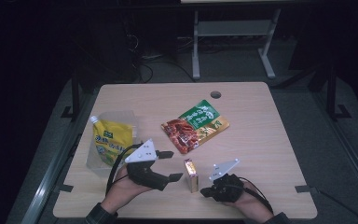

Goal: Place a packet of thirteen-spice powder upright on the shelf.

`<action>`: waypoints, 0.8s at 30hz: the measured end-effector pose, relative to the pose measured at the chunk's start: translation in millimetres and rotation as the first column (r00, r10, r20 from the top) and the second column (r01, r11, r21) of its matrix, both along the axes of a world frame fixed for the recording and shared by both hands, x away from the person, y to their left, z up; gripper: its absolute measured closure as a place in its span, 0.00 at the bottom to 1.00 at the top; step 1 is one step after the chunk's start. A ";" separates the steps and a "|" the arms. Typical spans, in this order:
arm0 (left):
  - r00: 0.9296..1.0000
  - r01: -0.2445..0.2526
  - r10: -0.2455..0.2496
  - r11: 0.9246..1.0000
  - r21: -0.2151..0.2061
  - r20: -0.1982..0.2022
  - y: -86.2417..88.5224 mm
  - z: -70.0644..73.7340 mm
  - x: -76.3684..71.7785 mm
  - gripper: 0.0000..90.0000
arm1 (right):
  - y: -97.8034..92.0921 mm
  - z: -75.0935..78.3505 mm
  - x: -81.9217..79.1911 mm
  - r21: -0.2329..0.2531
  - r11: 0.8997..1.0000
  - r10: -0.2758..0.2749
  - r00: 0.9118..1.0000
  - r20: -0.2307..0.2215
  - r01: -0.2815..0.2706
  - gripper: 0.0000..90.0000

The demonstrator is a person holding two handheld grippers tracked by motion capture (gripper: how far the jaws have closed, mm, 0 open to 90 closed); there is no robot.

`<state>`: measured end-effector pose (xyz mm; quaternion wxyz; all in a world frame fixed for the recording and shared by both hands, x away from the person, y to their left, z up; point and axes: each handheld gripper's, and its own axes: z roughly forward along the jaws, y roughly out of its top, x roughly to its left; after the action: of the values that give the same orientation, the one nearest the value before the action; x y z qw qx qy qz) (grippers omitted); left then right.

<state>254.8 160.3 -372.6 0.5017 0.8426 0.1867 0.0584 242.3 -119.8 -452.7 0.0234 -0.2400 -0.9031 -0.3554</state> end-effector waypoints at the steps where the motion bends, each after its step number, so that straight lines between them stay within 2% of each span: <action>1: 1.000 -0.009 0.009 1.000 0.005 -0.014 4.7 -5.1 -2.7 0.26 | 1.8 -0.5 -0.1 0.002 1.000 0.003 1.000 -0.005 -0.003 1.00; 5: 0.998 -0.032 0.034 0.999 0.030 -0.050 16.4 -22.8 -10.4 0.26 | 7.2 -2.4 2.3 -0.015 1.000 0.008 1.000 -0.002 -0.008 1.00; 10: 0.994 -0.056 0.063 0.995 0.082 -0.088 27.5 -46.2 -18.1 0.26 | 12.7 -3.7 5.0 -0.022 1.000 0.010 1.000 -0.002 -0.010 1.00; 12: 0.993 -0.058 0.068 0.994 0.098 -0.098 28.3 -50.7 -18.1 0.26 | 13.1 -4.6 6.8 -0.033 0.999 0.014 1.000 0.008 -0.014 1.00; 14: 0.993 -0.060 0.071 0.992 0.112 -0.098 27.6 -54.0 -16.9 0.26 | 13.9 -4.6 7.2 -0.029 1.000 0.003 1.000 -0.001 -0.003 1.00; 19: 0.993 -0.045 0.057 0.992 0.120 -0.100 25.9 -56.7 -15.4 0.26 | 12.3 -4.7 12.8 -0.043 0.999 -0.016 1.000 0.012 0.017 1.00; 24: 0.992 -0.050 0.063 0.992 0.119 -0.106 26.0 -58.3 -14.8 0.26 | 10.9 -4.7 20.8 -0.050 0.998 -0.036 0.999 0.032 0.038 1.00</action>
<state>240.1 186.3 -430.9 0.4388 0.8668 0.2340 0.0372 263.0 -108.8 -457.4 -0.0033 -0.2516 -0.9075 -0.3363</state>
